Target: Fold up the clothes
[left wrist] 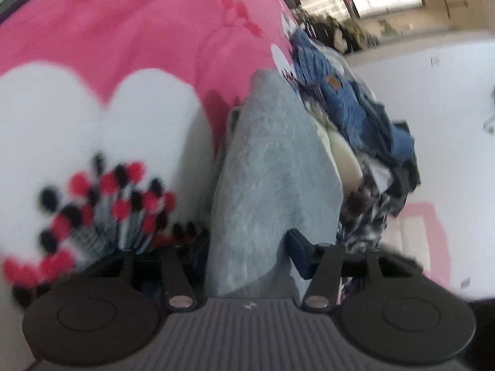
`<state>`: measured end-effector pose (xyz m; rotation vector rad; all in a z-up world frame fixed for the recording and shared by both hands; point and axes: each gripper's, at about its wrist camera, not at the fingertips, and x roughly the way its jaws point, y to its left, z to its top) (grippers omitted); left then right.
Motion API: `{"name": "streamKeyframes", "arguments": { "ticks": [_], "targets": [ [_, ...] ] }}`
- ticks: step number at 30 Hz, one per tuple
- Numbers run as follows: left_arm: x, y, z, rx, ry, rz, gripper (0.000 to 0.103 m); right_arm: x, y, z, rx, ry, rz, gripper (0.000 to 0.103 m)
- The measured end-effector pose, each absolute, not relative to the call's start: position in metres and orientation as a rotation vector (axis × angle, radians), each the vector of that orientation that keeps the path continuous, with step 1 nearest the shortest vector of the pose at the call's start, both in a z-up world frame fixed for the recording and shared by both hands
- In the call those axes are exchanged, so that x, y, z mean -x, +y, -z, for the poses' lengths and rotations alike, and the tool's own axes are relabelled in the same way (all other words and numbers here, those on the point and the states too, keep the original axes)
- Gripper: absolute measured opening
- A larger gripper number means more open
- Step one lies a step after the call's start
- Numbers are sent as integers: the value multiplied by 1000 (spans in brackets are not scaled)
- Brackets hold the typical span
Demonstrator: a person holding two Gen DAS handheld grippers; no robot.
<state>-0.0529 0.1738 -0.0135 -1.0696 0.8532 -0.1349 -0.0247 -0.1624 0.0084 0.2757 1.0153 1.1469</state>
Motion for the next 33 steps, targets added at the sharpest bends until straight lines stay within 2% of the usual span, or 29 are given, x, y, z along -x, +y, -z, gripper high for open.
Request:
{"name": "streamKeyframes", "arguments": {
  "ticks": [4,5,8,12,14,18,22,25,27,33],
  "targets": [
    [33,167,10,1009,877,164,59,21,-155,-6,-281,1002,-1148,83],
    [31,165,10,996,875,170,53,21,-154,-6,-288,999,-1146,83],
    [33,160,10,1000,862,169,48,20,-154,-5,-310,989,-1136,82],
    [55,159,13,1100,850,156,44,27,-174,-2,-418,1039,-1091,65],
    [63,157,16,1142,848,159,44,33,-190,1,-512,1085,-1076,62],
    [49,155,28,1176,836,172,44,49,-203,8,-560,1115,-1130,63],
    [26,143,22,1080,839,188,43,26,-182,21,-650,1164,-1166,62],
    [30,137,17,1061,813,175,40,21,-164,16,-597,1168,-1155,57],
    [36,134,14,1054,790,168,39,26,-162,11,-558,1153,-1126,44],
    [51,128,1,1024,743,183,37,52,-160,-11,-394,1041,-1102,38]
  ]
}}
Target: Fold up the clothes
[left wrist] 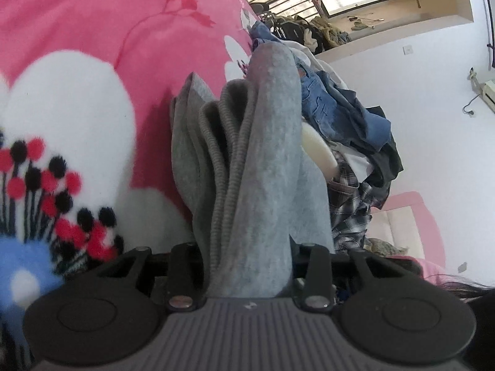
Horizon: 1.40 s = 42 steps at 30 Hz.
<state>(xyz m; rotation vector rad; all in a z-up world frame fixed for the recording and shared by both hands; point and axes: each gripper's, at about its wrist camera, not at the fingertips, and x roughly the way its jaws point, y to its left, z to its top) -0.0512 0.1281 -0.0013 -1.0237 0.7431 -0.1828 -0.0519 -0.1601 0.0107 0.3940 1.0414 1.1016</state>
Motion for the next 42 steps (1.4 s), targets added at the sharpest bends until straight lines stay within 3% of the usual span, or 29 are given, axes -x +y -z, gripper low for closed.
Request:
{"name": "streamKeyframes", "arguments": {
  "ticks": [15,27,42],
  "targets": [
    [35,88,-48,1032,722,380,37,55,-213,-67,-564,917,-1139,35],
    [-37,8,-16,1093,827,691,37,57,-303,-84,-603,871,-802,36],
    [-101,-92,23,1074,939,909,38,77,-354,-87,-324,787,-360,36]
  ]
}}
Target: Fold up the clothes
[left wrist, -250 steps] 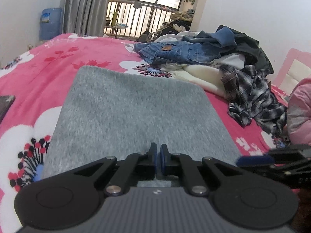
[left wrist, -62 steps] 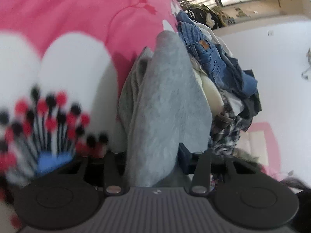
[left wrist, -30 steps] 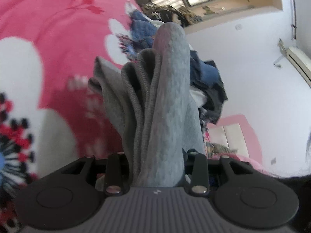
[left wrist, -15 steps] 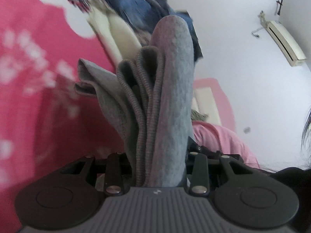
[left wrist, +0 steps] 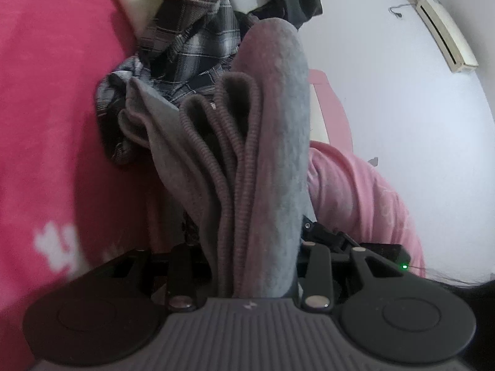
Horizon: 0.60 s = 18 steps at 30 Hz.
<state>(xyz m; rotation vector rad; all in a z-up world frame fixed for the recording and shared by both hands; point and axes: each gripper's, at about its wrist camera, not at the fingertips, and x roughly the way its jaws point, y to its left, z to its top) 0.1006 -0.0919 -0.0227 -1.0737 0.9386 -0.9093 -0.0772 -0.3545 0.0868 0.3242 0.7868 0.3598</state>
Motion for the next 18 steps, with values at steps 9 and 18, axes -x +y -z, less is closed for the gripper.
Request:
{"name": "streamKeyframes", "arguments": {
  "ticks": [9,18],
  "targets": [
    [-103,-134,-2,603,1005,758,45,78,-334,-67,-33,830,-159,37],
    [-89,-74,-44,361,902,639,47,112,-328,-94,94,809,-30,45]
  ]
}}
